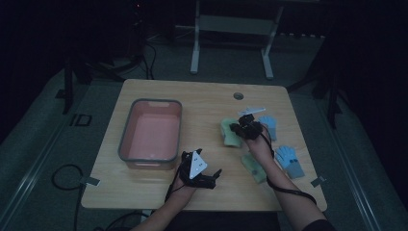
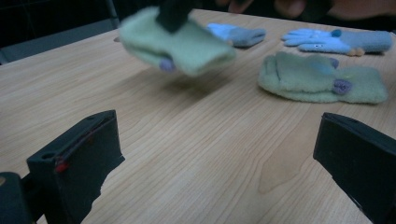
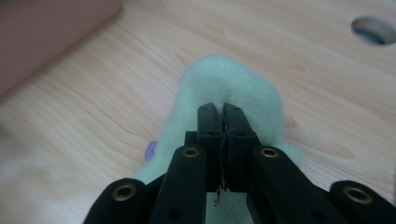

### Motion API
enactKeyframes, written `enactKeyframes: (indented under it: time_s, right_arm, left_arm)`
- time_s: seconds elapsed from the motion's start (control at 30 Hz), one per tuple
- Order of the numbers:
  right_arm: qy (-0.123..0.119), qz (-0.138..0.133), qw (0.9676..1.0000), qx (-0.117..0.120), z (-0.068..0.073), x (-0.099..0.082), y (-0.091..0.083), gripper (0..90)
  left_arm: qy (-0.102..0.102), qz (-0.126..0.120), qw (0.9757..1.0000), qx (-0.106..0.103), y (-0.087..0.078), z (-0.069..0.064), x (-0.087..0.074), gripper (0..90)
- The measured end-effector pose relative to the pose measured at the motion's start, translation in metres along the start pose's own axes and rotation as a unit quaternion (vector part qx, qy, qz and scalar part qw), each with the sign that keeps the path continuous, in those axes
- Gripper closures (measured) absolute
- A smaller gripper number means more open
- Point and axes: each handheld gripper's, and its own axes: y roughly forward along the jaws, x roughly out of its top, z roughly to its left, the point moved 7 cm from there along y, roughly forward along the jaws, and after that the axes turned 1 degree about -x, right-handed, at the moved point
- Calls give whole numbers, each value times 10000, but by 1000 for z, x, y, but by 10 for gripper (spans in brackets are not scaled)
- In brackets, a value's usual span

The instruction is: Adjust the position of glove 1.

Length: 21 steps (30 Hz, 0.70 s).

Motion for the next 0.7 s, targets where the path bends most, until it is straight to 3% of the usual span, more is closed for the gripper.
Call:
enactKeyframes:
  time_s: [0.07, 0.13, 0.3, 0.43, 0.7]
  right_arm:
    - [-11, -54, 10000, -80, 4, 3, -6, 876]
    - [-61, -168, 9997, -177, 17, 7, -22, 877]
    - [-55, -274, 9994, -205, 31, 4, -37, 877]
    - [83, -290, 9994, -160, 44, -10, -47, 876]
    - [474, -141, 9987, -156, 53, -49, -45, 877]
  left_arm:
    - [1, 0, 10000, 2, 0, 0, 0, 11]
    - [4, -3, 10000, 5, 0, 0, 0, 11]
    - [-14, -4, 10000, 6, 0, 0, 0, 11]
    - [-26, 3, 10000, 1, 0, 1, 0, 11]
    - [-28, 3, 10000, 8, 0, 1, 0, 11]
